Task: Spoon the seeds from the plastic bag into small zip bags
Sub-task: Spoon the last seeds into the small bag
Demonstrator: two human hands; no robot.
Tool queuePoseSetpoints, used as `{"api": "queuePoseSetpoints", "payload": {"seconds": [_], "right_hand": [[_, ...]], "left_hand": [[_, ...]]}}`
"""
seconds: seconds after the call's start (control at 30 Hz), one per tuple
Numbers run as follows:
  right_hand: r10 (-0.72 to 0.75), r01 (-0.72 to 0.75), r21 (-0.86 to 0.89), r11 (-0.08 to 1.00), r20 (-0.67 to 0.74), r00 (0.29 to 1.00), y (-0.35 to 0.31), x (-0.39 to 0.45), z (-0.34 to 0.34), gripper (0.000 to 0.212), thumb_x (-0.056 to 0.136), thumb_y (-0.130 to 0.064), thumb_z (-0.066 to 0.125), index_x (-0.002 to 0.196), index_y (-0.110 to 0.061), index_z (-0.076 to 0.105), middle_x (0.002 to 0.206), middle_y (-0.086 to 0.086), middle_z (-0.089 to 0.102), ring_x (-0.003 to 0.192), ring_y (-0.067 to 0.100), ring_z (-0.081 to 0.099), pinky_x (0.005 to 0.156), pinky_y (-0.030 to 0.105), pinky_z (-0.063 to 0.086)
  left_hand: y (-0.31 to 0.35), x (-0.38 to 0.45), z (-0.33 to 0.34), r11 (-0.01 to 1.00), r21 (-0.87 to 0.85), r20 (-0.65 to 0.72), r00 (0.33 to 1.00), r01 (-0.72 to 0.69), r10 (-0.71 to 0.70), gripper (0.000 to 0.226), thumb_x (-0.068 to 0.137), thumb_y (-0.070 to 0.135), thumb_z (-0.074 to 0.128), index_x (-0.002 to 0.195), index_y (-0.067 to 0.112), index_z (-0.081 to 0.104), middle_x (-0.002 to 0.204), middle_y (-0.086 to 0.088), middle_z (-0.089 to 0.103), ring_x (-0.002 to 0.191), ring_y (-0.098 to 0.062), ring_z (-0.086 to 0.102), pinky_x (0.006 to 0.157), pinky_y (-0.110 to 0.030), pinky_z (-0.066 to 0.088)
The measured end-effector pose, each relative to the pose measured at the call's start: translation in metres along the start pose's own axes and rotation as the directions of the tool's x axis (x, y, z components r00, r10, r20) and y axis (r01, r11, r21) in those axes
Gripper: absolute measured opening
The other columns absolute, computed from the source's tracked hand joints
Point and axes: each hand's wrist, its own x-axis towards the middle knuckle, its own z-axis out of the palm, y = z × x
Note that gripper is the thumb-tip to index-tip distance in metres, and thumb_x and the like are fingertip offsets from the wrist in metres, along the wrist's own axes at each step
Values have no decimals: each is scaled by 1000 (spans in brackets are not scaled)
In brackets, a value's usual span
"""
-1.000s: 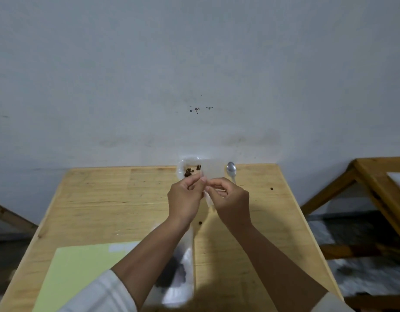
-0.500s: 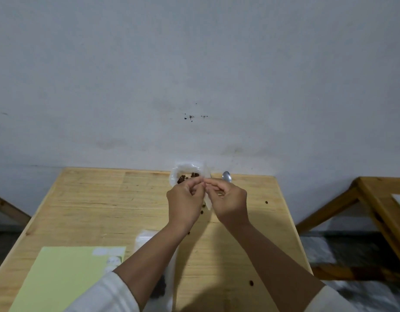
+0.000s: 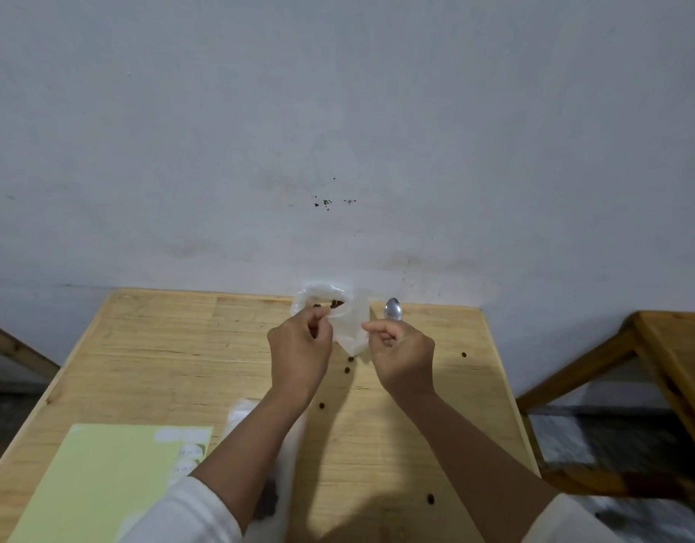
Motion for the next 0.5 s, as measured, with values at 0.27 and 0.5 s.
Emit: {"api": "queuePoseSetpoints", "payload": {"seconds": [0.27, 0.5], "right_hand": [[54, -81, 145, 986, 185, 981, -9, 6, -9, 19, 85, -5, 62, 100, -13, 72, 85, 3, 72, 78, 8, 68, 74, 16, 53], [-2, -35, 133, 990, 271, 962, -17, 3, -6, 20, 84, -1, 62, 99, -10, 73, 91, 2, 71, 81, 5, 66, 73, 10, 50]], "left_hand": [[-19, -1, -5, 969, -155, 324, 916, -195, 236, 48, 82, 25, 71, 127, 25, 56, 115, 28, 54, 101, 24, 49, 89, -1, 38], [-30, 7, -7, 943, -59, 572, 764, -327, 300, 139, 49, 53, 84, 148, 22, -8, 154, 19, -6, 140, 8, -3, 108, -4, 7]]}}
